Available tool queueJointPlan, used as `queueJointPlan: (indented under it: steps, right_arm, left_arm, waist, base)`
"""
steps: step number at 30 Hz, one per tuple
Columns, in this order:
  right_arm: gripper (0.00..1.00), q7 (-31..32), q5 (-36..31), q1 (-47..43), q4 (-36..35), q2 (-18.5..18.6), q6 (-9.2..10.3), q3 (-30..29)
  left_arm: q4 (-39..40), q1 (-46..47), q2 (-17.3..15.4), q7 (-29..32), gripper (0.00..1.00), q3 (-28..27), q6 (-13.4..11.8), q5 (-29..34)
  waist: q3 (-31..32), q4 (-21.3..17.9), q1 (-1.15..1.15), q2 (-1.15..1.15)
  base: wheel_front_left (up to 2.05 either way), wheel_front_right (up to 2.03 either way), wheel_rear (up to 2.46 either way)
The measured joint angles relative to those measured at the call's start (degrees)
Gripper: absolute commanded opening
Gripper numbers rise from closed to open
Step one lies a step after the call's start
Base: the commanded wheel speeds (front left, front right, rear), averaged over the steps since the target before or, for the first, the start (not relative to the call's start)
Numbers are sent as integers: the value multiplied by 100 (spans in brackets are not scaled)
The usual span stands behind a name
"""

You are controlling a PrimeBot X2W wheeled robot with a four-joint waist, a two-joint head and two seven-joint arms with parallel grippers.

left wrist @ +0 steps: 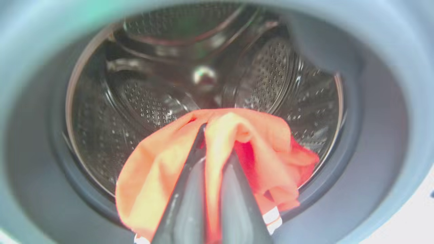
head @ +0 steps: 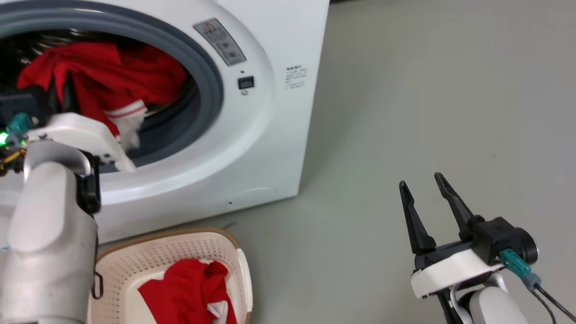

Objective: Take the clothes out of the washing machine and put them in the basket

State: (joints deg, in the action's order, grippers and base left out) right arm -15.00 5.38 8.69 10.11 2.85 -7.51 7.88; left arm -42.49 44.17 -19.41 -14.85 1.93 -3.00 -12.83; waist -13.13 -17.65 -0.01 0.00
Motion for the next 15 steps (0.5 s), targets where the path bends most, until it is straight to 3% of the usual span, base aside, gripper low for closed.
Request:
queueJointPlan:
  steps: [15]
  right_arm:
    - [100, 376, -213, -616, -321, 3, 0, -241]
  left_arm:
    - [3541, -3200, 776, 8, 0, -56, -323, -102]
  waist:
    - [1019, 744, 0, 0]
  base:
    - [0, 0, 0]
